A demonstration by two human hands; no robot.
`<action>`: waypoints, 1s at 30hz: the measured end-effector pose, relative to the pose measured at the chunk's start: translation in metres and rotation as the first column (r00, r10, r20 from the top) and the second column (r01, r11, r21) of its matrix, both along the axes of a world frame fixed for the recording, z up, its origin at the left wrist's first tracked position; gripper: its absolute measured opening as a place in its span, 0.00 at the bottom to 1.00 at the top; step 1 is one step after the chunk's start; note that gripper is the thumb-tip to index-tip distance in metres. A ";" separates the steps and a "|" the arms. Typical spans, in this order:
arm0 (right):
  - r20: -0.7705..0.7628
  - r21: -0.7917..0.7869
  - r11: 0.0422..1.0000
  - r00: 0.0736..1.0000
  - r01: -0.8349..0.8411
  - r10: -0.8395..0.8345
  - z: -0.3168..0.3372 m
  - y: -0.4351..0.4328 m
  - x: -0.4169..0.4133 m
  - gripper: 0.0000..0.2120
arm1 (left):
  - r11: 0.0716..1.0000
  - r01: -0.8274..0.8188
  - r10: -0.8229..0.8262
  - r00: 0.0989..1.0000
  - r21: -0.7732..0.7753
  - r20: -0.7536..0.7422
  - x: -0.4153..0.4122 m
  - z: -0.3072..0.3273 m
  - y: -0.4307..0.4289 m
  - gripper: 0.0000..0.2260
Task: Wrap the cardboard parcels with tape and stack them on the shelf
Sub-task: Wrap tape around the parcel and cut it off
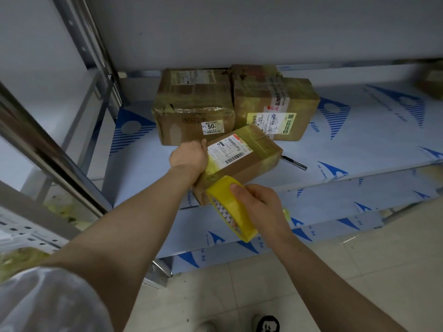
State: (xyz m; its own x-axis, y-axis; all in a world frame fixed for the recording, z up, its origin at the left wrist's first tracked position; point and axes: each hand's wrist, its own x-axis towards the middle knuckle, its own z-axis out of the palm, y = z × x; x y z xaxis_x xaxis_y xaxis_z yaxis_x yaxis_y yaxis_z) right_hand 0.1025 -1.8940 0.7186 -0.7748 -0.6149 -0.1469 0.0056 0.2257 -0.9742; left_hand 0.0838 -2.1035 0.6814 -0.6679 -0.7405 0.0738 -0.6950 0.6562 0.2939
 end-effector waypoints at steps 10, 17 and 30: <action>0.039 -0.090 0.996 0.999 0.007 -0.003 -0.007 0.004 0.000 0.22 | 0.997 -0.044 0.022 0.935 0.055 0.354 -0.004 0.013 0.021 0.50; 0.059 -0.125 0.992 0.998 0.008 -0.001 -0.016 0.006 0.002 0.25 | 0.993 0.037 -0.014 0.981 -0.112 0.195 -0.002 0.004 0.026 0.34; 0.036 -0.176 0.984 0.999 0.003 0.003 -0.022 0.010 0.002 0.25 | 0.998 -0.058 0.056 0.997 0.032 0.061 -0.004 -0.002 -0.008 0.28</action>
State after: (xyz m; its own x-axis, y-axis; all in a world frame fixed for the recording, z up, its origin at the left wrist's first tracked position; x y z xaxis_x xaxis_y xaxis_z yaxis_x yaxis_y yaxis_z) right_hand 0.1044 -1.8845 0.6971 -0.7708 -0.6338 -0.0639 0.0414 0.0504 -0.9979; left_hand 0.0795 -2.1118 0.6797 -0.6271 -0.7788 0.0091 -0.7480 0.6055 0.2720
